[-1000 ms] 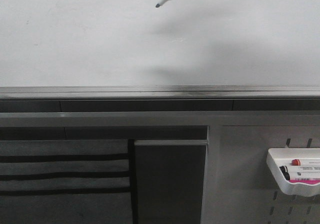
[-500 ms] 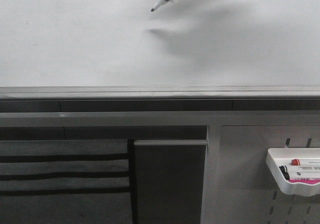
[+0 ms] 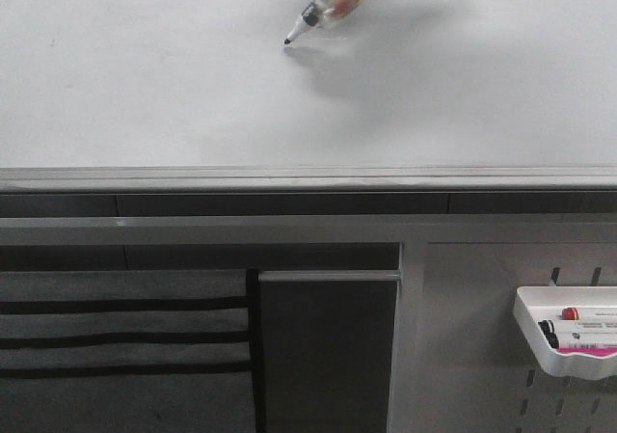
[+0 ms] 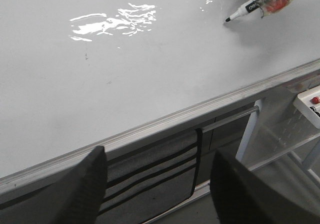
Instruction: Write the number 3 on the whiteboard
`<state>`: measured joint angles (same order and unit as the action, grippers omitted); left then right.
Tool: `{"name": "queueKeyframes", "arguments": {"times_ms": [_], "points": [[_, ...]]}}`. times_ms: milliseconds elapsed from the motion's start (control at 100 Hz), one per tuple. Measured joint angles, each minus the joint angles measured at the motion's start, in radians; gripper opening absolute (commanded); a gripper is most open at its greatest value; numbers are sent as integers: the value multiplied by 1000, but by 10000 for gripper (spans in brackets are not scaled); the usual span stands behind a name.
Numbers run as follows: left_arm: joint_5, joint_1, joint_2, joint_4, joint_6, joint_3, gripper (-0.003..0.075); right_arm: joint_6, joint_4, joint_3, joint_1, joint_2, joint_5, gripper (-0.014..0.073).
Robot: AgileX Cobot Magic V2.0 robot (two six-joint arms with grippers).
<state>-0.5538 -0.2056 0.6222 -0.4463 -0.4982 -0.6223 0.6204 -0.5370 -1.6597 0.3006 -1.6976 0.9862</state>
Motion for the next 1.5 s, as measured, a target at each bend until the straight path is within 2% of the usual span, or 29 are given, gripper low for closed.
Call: {"name": "queueKeyframes", "arguments": {"times_ms": [320, 520, 750, 950, 1040, 1130, 1260, 1350, 1500], "points": [[2, 0, 0, 0, 0, 0, 421, -114, 118, 7, 13, 3, 29, 21], [2, 0, 0, 0, 0, 0, 421, -136, 118, 48, 75, -21, -29, 21], [2, 0, 0, 18, 0, 0, 421, -147, 124, 123, 53, 8, -6, 21], [2, 0, 0, 20, 0, 0, 421, -141, 120, 202, 147, -9, -152, 21], [2, 0, 0, 20, -7, 0, 421, -137, 119, 181, 161, -18, -143, 21], [-5, 0, 0, 20, -54, 0, 421, -98, 98, 195, 161, 20, -115, 21], [-91, 0, 3, -2, -153, -23, 421, 44, -59, 324, 178, 182, -113, 21], [-171, -2, 30, -73, -259, -54, 421, 118, -119, 410, 199, 297, -95, 21], [-287, -68, 111, -221, -466, -100, 421, 192, -134, 503, 225, 419, -2, 21]]}}
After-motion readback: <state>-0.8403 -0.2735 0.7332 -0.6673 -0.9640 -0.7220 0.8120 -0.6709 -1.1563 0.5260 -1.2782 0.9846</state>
